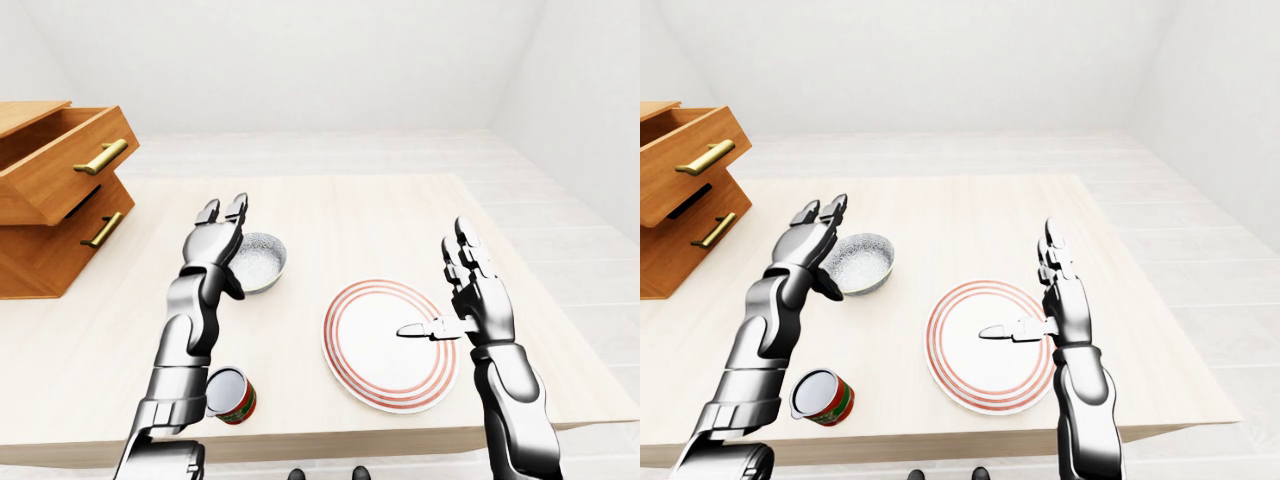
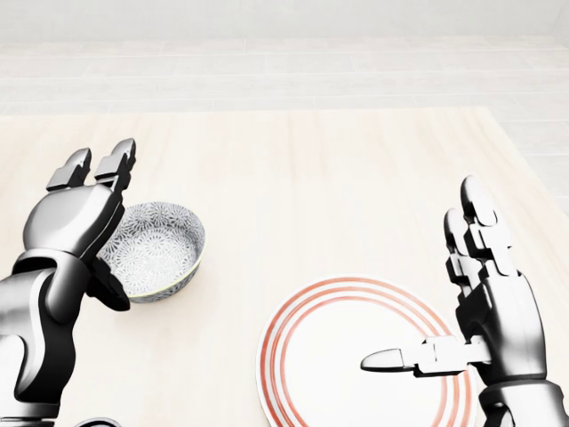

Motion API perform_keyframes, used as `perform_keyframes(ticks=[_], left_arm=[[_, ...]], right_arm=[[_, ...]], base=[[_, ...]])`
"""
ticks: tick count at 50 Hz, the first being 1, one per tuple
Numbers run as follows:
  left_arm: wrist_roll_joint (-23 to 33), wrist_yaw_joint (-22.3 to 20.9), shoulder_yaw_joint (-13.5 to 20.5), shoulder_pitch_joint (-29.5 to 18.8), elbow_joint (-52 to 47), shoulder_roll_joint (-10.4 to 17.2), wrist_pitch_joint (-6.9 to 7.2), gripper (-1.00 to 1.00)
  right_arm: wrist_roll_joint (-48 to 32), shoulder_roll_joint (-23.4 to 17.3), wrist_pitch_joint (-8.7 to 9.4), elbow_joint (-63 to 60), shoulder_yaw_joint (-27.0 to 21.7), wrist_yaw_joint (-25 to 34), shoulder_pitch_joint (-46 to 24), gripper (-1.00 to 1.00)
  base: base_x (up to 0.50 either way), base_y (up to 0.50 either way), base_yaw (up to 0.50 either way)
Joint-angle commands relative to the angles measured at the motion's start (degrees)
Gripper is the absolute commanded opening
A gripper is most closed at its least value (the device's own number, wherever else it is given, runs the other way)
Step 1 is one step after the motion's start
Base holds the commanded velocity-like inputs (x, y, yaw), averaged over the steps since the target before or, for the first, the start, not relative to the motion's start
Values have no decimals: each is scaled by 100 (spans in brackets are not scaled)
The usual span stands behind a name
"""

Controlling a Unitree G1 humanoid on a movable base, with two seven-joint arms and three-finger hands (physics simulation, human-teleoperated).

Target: Put the bowl on the plate.

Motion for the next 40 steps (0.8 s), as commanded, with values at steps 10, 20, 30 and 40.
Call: perform_keyframes(ticks=[10,20,30,40], left_arm=[[221,518,-227,-420,999,-108,0,100],[217,716,-285,-455,1271,-158,0,100],[369,749,-404,-146,977,-274,0,100],[472,910,-457,21,989,-353,0,100]], right_arm=[[120,-46,0,245,-118,19,-89,100],[117,-61,0,281,-127,-9,-129,100],[115,-56,0,336,-112,-20,-120,100],[118,-55,0,366,-114,-34,-98,100]], base=[[0,0,0],[0,0,0],[0,0,0],[0,0,0]])
